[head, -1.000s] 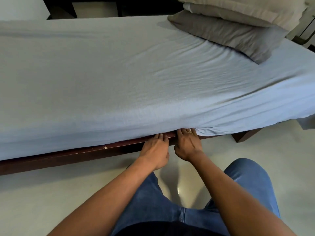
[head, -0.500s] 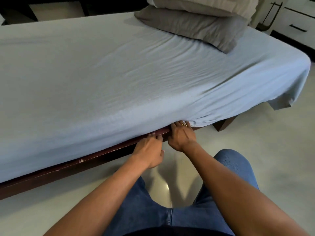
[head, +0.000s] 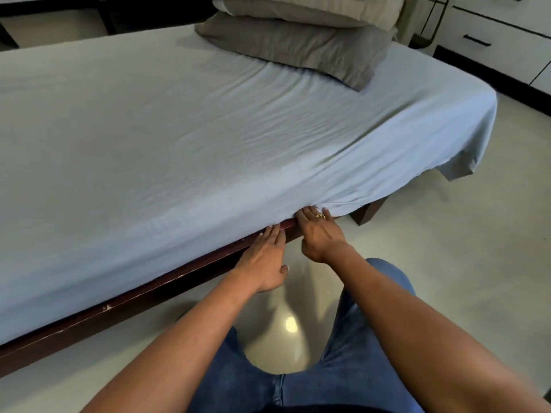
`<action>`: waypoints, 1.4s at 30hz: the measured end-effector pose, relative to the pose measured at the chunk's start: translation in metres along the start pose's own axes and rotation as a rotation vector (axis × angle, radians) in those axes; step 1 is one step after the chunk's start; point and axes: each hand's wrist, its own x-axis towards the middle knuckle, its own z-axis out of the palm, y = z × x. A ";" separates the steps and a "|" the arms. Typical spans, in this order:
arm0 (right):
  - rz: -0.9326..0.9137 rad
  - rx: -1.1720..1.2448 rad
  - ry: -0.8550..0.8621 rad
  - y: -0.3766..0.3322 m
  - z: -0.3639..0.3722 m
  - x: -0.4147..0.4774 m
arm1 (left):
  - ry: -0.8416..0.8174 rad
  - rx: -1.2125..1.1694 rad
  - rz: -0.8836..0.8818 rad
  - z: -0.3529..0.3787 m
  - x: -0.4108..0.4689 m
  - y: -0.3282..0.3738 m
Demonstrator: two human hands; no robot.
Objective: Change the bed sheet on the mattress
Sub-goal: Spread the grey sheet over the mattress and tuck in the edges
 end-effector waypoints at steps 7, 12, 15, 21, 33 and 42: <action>0.021 -0.046 -0.087 -0.001 -0.005 0.015 | 0.019 -0.004 0.044 -0.013 0.015 0.005; -0.046 0.015 0.060 0.000 -0.009 -0.043 | 0.040 0.008 0.019 0.003 0.029 0.014; 0.078 0.063 0.032 0.021 -0.012 -0.026 | -0.016 0.072 -0.019 0.006 0.027 0.019; 0.080 0.113 -0.030 0.044 -0.018 0.014 | -0.076 0.106 -0.031 -0.008 0.028 0.024; 0.223 0.349 0.654 0.056 -0.094 -0.034 | 0.403 -0.208 0.283 -0.098 0.028 0.051; 0.019 0.222 0.507 0.098 -0.189 0.165 | 0.639 -0.070 0.019 -0.210 0.197 0.006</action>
